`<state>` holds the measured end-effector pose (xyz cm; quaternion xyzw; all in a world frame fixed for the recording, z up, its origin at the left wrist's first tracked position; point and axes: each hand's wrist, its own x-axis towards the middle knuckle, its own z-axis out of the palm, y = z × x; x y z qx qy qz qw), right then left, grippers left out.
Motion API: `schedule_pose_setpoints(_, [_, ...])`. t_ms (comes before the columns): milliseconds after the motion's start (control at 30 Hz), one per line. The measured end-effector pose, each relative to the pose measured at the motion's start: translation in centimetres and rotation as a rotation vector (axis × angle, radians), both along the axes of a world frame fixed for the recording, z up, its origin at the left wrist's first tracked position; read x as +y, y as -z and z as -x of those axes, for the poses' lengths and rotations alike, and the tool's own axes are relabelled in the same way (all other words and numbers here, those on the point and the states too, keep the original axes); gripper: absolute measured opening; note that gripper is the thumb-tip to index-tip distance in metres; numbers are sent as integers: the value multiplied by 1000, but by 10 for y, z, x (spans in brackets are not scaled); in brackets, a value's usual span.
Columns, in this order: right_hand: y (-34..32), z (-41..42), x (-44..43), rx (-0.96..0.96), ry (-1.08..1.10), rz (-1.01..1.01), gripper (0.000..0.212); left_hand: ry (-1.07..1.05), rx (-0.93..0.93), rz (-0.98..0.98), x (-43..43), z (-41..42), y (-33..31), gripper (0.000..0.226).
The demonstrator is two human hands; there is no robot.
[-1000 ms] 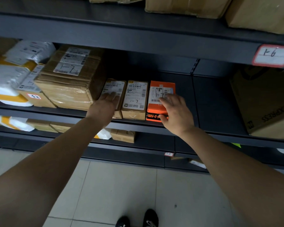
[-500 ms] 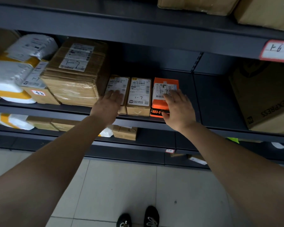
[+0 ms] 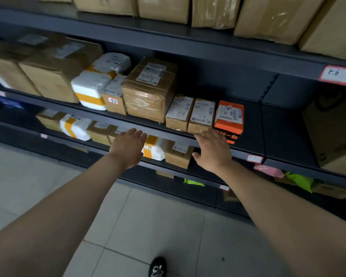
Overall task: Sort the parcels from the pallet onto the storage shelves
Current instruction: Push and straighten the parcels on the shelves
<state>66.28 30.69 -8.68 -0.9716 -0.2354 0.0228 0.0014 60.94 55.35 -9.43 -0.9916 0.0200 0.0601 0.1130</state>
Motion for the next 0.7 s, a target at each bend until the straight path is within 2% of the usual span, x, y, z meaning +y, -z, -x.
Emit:
schedule_pose_setpoints(100, [-15,23,21,50,-77,-1,51,-109,11,14,8,33,-19,58])
schedule_pose_setpoints(233, [-44,46,57,114,-160,-1,48,-209,26,-29,27,73,-55,39])
schedule_pose_setpoints(367, [-79,59,101,132,-226,13,39,-289,11,-64,57,102,-97,37])
schedule_pose_setpoints(700, [-167,61,236,-14,-349,-55,38,-307,-120,-147,193,117,-179,26])
